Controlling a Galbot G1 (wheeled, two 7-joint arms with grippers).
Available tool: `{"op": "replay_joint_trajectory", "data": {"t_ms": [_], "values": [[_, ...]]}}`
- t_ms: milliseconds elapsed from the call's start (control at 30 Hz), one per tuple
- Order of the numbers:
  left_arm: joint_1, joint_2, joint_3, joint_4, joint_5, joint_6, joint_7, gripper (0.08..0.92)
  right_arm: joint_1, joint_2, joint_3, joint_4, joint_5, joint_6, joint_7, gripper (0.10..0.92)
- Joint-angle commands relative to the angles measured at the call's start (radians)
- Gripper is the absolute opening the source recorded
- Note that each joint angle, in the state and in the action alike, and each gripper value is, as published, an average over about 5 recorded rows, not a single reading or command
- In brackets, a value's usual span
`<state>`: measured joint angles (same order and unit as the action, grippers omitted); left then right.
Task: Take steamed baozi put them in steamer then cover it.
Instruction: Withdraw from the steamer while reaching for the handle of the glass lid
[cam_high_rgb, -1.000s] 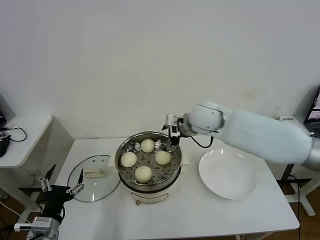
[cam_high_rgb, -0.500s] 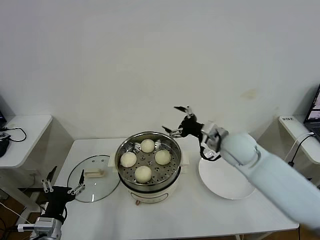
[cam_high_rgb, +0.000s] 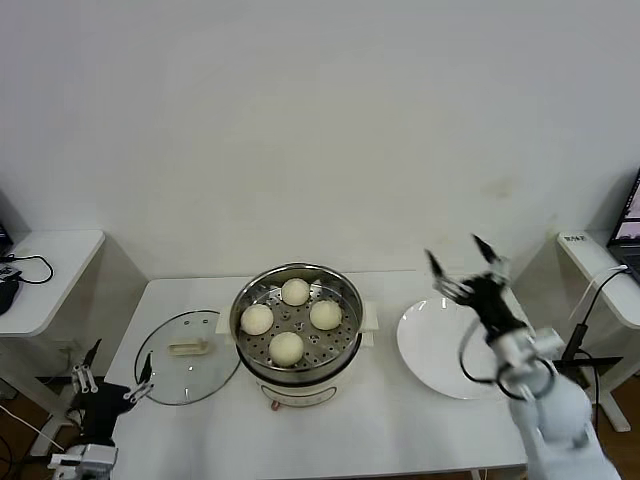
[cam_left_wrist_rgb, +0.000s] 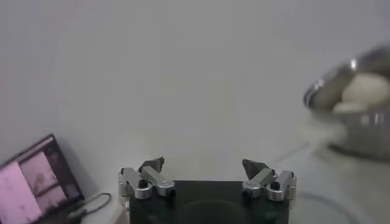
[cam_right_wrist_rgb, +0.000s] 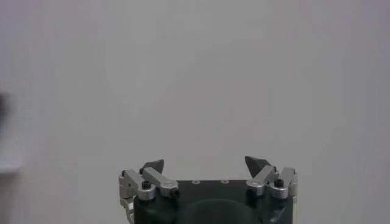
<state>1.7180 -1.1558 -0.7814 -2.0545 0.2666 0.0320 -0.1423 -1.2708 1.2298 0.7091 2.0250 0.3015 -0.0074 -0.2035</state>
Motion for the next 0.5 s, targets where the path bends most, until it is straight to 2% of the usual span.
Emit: {"op": "replay_joint_trajectory", "data": {"t_ms": [33,167,500], "values": [[0.081,0.066,-0.042,0.212,0.709,-0.126,-0.060,0.823,-0.350,0.203,0.315,0.078,-0.028,0.065,0.025,0.822],[0.029,0.085,0.011,0.257,0.791,-0.142,-0.082,0.823,-0.357,0.234,0.329,0.079,-0.058,0.064,0.050,0.823],[-0.192,0.143,0.154,0.394,0.799,-0.168,-0.062,0.823,-0.420,0.301,0.350,0.137,-0.094,0.074,0.068,0.823]]}}
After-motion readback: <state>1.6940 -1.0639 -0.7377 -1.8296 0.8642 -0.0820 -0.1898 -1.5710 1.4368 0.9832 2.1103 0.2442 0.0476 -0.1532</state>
